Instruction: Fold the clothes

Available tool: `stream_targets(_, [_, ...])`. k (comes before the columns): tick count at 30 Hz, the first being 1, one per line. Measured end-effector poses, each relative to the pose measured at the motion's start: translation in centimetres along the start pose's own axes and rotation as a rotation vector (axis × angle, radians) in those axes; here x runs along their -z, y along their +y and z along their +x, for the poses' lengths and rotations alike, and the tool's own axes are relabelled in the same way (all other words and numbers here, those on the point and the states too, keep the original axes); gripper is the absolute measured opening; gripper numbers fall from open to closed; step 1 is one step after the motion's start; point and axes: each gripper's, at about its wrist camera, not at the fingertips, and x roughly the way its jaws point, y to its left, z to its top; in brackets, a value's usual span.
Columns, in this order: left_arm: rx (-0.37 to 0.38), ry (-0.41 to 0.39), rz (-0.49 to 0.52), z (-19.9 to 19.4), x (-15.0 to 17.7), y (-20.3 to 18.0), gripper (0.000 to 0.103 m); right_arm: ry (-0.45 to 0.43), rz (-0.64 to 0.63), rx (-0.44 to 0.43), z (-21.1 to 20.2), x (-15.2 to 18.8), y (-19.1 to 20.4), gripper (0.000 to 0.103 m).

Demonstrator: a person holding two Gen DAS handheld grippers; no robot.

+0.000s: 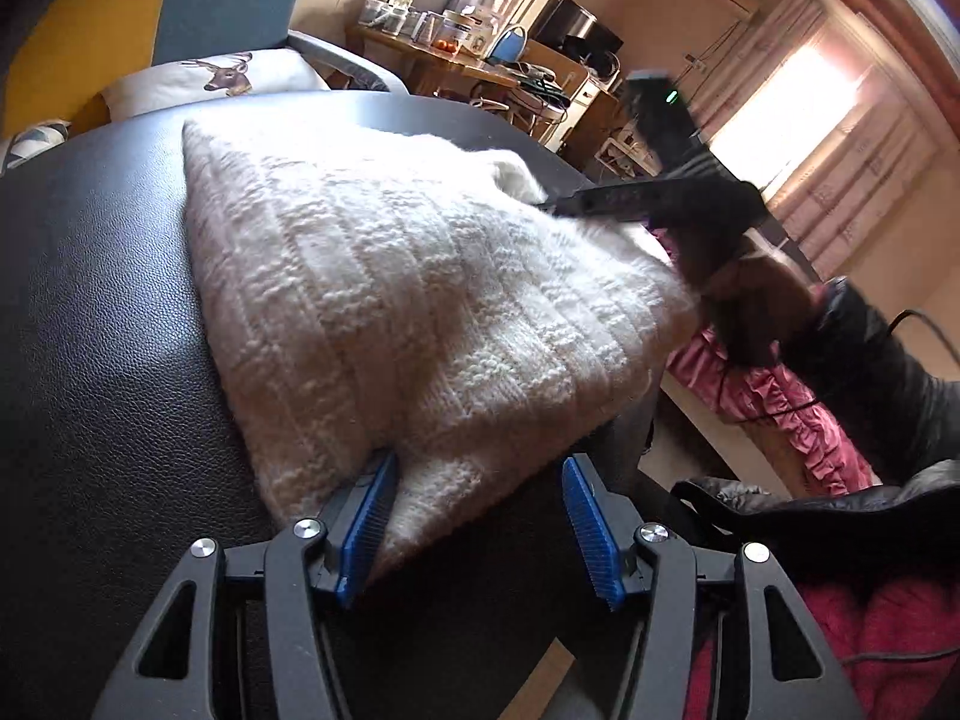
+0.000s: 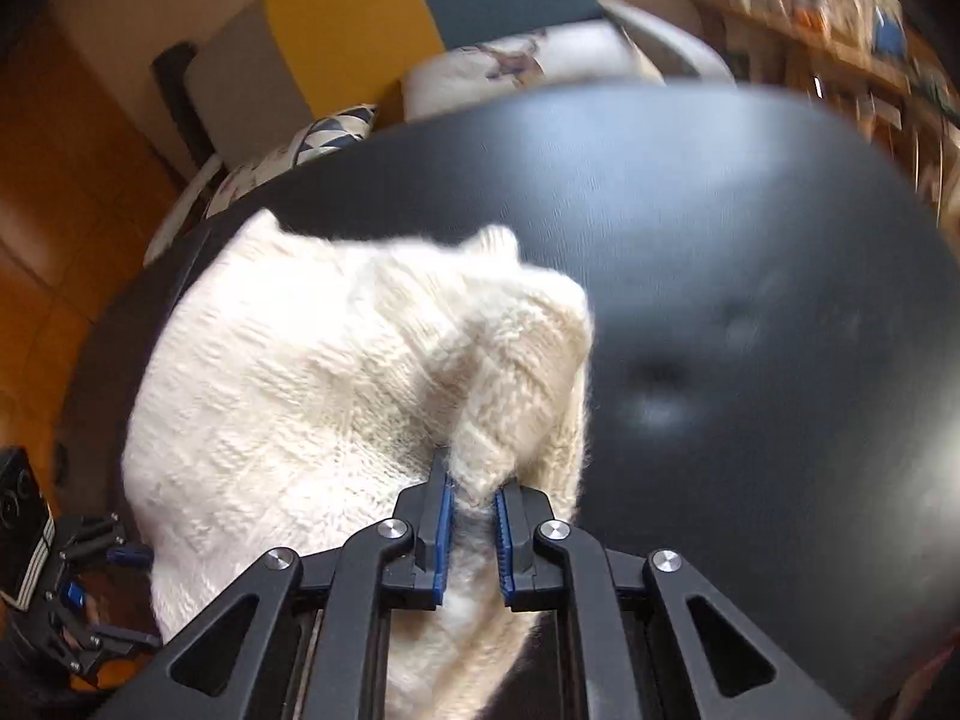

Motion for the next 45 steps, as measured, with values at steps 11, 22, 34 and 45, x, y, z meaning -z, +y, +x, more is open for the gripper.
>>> stream_targets(11, [0.174,-0.125,-0.187,-3.1,-4.3,2.1,0.059,-0.073,0.22,-0.179,-1.8,1.3,-4.0,0.024])
stream_targets(22, [0.128,-0.167,-0.2,-2.6,-8.1,4.3,0.06,-0.064,-0.329,-0.216,-8.6,3.5,7.5,0.027])
stream_targets(34, [-0.008,-0.102,-0.061,-0.9,-6.6,2.7,0.06,0.092,-0.162,-0.23,-5.0,9.7,4.4,0.024])
stream_targets(45, [-0.055,-0.123,0.037,-0.5,-6.3,-0.6,0.071,-0.067,0.331,-0.379,-7.1,6.2,-4.4,0.036])
